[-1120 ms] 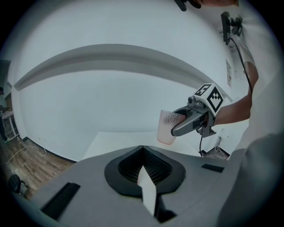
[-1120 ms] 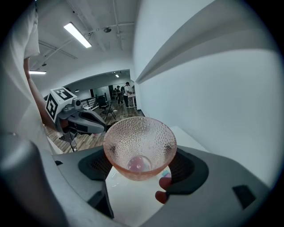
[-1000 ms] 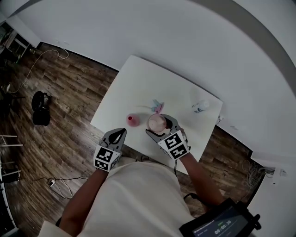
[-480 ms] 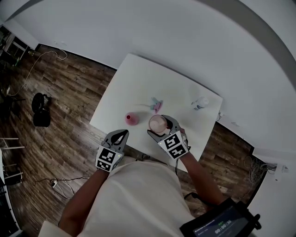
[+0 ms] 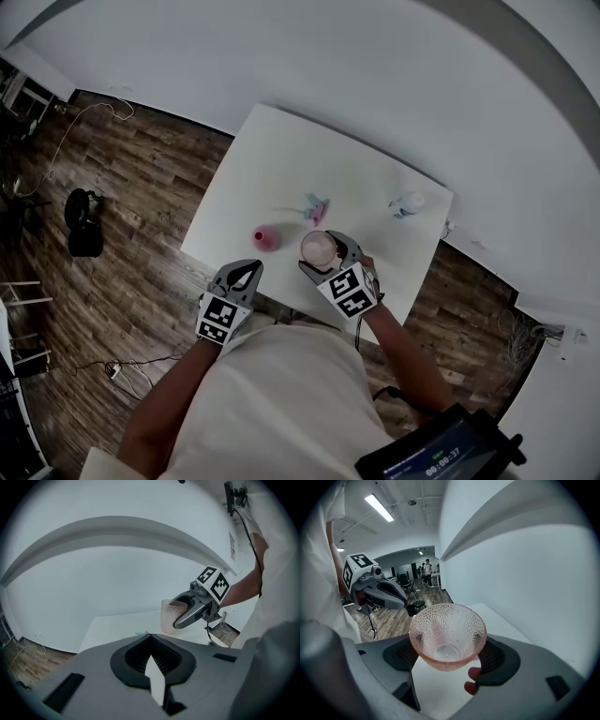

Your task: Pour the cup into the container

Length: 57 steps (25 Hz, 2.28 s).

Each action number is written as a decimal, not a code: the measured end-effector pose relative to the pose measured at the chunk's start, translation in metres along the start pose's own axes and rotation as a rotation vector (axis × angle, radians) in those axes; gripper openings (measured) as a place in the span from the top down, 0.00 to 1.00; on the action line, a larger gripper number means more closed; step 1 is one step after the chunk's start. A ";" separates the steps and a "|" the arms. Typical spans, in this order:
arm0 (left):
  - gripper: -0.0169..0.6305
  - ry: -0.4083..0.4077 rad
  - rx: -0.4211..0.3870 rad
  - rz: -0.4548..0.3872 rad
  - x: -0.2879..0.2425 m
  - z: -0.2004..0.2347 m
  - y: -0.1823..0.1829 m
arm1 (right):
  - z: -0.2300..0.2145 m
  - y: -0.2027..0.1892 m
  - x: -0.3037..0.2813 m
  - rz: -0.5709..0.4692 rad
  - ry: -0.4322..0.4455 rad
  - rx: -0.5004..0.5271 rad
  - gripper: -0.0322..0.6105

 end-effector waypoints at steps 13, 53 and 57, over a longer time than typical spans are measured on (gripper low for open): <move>0.96 -0.025 -0.029 0.048 -0.016 0.003 -0.010 | -0.004 -0.023 -0.023 0.037 0.012 -0.022 0.37; 0.96 -0.064 -0.015 0.196 -0.029 -0.010 -0.068 | 0.009 -0.112 -0.078 0.143 -0.001 0.042 0.37; 0.96 -0.066 -0.007 0.199 -0.029 -0.009 -0.070 | 0.014 -0.112 -0.085 0.141 0.001 0.071 0.37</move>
Point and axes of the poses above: the fingertips, and each gripper's own axes: x backward along the fingers, z to its left, y out of its top, the point moved 8 cm from there along x, backward along the fingers, and after that the axes turned 3 degrees about z, right-handed, at the moved point
